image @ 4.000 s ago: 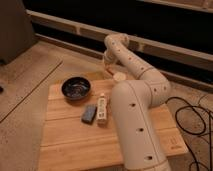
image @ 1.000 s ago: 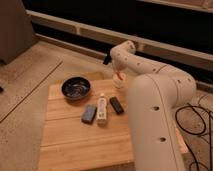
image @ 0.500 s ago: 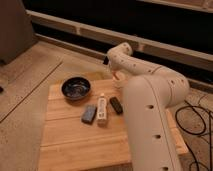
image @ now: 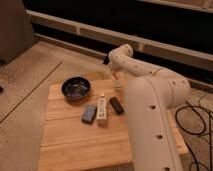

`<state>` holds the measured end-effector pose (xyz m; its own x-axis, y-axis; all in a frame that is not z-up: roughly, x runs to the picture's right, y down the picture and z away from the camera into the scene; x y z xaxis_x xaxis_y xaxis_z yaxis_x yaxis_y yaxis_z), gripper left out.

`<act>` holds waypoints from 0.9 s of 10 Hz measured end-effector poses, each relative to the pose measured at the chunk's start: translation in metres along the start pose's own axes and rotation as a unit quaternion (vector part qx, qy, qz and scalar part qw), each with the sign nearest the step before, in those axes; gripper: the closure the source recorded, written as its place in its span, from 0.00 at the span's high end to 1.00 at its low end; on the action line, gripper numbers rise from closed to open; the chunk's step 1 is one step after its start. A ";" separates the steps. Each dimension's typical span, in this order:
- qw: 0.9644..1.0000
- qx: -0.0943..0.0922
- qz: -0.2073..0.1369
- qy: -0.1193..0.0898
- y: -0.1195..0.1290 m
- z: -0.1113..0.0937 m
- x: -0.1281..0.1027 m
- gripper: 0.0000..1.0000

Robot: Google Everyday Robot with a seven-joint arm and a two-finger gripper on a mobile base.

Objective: Place the pepper in the ceramic cup

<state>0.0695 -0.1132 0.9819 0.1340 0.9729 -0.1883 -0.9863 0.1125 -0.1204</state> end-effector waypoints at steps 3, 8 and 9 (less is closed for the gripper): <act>1.000 -0.004 0.017 0.002 0.004 -0.010 0.012 0.30; 0.999 0.003 0.030 0.012 0.002 -0.017 0.028 0.70; 0.999 0.004 0.033 0.012 0.002 -0.017 0.029 0.70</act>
<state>0.0734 -0.0881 0.9596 0.0716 0.9730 -0.2194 -0.9938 0.0507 -0.0993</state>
